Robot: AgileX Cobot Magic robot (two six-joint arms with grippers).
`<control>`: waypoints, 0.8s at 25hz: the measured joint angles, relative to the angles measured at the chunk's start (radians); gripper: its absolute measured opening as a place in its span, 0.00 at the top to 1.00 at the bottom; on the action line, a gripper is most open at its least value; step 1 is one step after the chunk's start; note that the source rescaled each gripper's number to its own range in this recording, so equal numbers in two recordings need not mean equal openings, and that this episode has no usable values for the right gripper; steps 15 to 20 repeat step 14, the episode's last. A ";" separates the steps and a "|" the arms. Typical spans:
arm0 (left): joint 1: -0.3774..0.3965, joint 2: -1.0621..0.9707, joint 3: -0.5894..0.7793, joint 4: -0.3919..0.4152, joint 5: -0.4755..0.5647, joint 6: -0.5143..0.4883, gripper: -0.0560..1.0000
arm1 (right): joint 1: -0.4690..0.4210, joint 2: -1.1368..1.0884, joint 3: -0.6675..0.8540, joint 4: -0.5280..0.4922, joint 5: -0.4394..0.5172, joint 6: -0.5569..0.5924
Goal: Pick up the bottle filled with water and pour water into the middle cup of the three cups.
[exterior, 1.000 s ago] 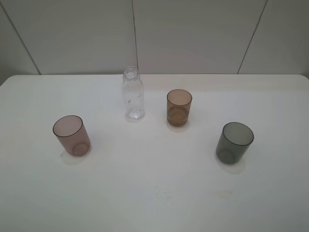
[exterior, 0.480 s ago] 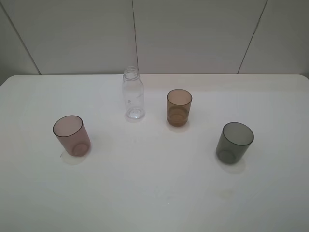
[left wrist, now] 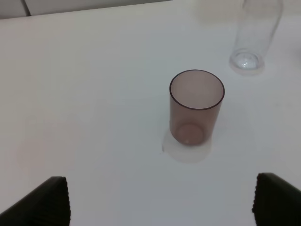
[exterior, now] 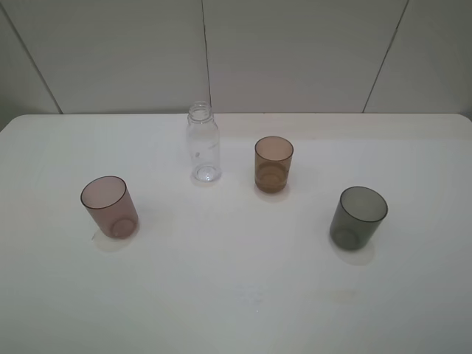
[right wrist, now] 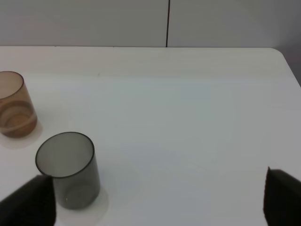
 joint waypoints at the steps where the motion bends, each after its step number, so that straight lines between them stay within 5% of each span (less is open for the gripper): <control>1: 0.004 0.000 0.000 0.000 0.000 0.000 0.00 | 0.000 0.000 0.000 0.000 0.000 0.000; 20: 0.054 0.000 0.000 0.000 0.001 0.000 0.00 | 0.000 0.000 0.000 0.000 0.000 0.000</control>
